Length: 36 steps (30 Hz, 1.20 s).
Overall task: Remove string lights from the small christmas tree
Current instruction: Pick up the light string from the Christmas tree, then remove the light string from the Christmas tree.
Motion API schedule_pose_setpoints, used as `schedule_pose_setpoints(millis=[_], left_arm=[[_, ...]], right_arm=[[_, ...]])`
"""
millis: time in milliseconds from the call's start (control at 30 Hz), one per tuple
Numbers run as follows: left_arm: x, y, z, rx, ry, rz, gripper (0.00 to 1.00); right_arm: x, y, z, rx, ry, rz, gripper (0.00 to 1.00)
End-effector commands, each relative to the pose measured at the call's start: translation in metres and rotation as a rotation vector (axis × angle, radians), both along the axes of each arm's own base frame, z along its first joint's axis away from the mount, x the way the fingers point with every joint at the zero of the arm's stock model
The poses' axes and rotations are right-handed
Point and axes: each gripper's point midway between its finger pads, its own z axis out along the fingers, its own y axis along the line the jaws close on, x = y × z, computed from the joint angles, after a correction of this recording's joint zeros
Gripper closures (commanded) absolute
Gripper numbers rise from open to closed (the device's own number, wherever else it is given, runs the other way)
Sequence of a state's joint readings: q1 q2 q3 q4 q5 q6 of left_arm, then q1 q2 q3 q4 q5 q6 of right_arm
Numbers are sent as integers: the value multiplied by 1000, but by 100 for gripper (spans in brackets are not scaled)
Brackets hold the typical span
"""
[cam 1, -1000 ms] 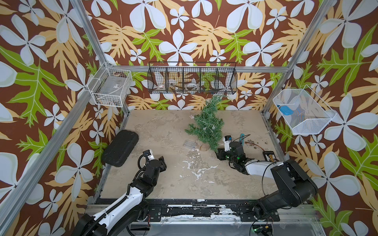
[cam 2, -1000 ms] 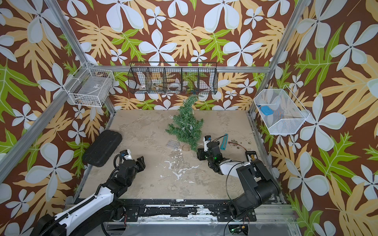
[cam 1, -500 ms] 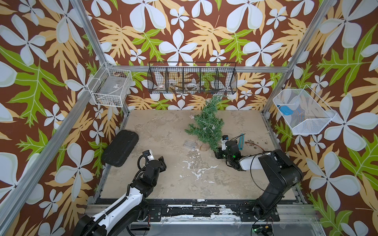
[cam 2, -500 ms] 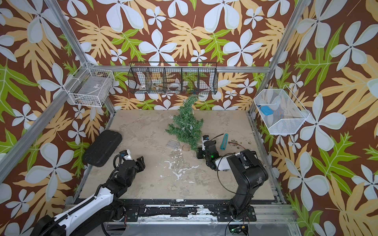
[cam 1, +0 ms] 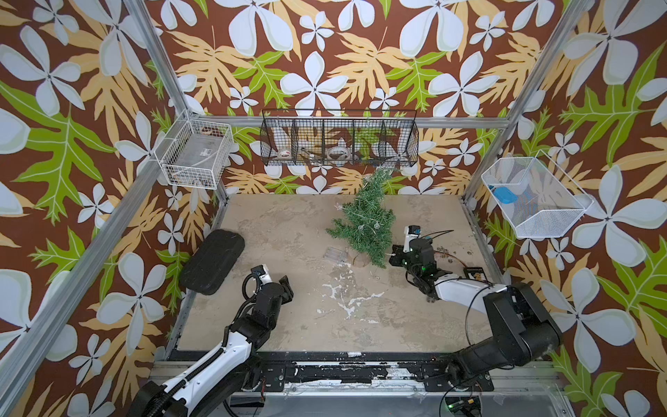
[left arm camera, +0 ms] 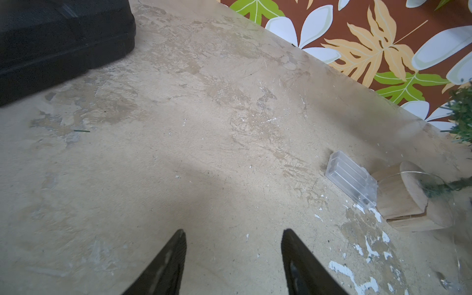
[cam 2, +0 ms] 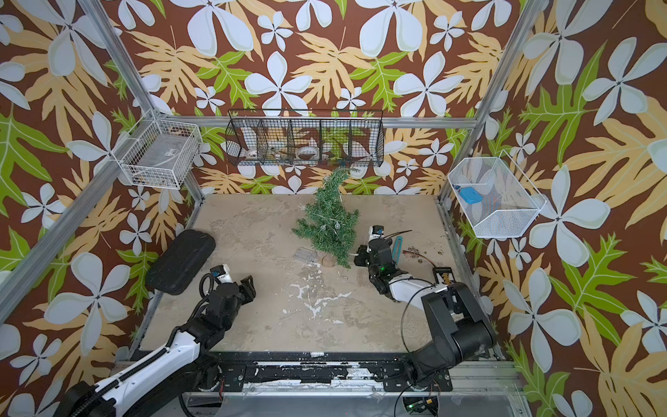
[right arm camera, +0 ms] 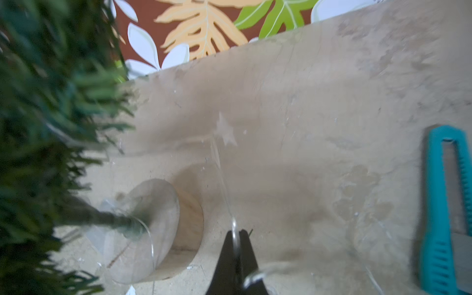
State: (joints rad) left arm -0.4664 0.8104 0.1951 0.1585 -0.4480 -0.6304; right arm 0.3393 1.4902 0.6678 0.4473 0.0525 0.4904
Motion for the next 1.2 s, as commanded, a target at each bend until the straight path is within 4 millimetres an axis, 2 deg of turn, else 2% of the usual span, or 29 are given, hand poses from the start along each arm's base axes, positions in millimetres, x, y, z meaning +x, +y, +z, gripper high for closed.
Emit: schedule_pose_setpoints(millis=[0,167,400,533,600,700,833,933,1167], left_arm=[[1,2,3,2,-18,15,38],[1,2,2,2,-15,14,38],[1,0,1,-3,-11,6,39],[1,0,1,-5,-9,5,39],[1,0,1,-4,-9,5,39],[1,0,1,-3,-8,5,39],[1,1,1,-4,-13,8,39],[0,2,2,-7,-17,10,39],[0,1,3,-12,-22,5,39]], right_arm=[[2,-14,26,-5,-9,-54,100],[4,-24,80,-2,-73,-89,100],[12,-54,154,54,-162,-182,100],[20,-60,194,71,-230,-198,100],[25,-56,209,86,-255,-184,100],[37,-46,220,111,-274,-150,100],[64,-32,224,124,-260,-106,100],[85,-19,235,136,-258,-62,100],[121,6,279,193,-307,28,100]])
